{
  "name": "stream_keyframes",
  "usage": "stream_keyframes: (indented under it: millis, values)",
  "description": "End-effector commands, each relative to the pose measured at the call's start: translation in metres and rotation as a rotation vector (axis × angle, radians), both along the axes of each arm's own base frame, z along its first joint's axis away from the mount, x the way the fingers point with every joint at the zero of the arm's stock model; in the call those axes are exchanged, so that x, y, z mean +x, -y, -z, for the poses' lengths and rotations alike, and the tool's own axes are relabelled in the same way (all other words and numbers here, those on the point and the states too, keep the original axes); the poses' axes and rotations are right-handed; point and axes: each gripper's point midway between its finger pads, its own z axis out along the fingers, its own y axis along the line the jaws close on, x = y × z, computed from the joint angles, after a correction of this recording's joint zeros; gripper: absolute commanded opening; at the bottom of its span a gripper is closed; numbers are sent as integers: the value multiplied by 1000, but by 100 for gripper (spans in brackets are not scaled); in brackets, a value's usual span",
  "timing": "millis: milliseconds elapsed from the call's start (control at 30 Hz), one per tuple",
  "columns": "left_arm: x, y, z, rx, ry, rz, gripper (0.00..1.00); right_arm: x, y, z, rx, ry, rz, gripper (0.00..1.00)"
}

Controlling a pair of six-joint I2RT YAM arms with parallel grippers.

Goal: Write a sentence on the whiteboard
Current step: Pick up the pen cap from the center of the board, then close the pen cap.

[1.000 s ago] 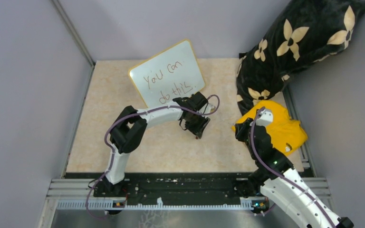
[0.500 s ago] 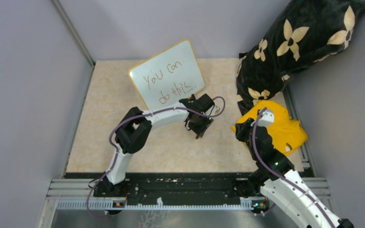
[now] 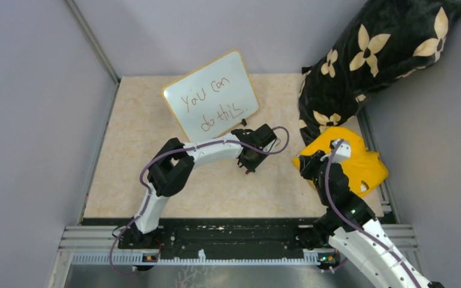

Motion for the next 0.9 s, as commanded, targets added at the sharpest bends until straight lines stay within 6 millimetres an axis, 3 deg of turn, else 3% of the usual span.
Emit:
stream_keyframes:
  millis: [0,100,133,267,333,400,467,600,733,867]
  values:
    - [-15,-16,33,88,-64,-7,12,-1,3,-19,35,50,21,0]
    - [-12,-14,25,64,-46,-35,0,-2,4,-23,39,58,22,0]
    - [-10,-13,20,49,-34,-47,0,-2,5,-26,37,64,22,0]
    - [4,-3,-25,-120,0,-124,0,0,4,-51,4,137,-13,0]
    - [13,1,-64,-284,-6,-177,0,2,-1,-75,-10,217,-54,0]
    - [25,-2,-121,-494,6,-232,0,4,-8,-103,0,310,-91,0]
    - [37,-11,-172,-694,23,-274,0,7,-16,-130,32,391,-123,0]
    - [57,-49,-264,-1028,137,-346,0,15,-37,-185,107,543,-177,0]
    - [65,-88,-339,-1266,220,-401,0,19,-57,-230,147,692,-207,0]
    - [61,-117,-397,-1487,290,-423,0,8,-87,-268,162,842,-247,0]
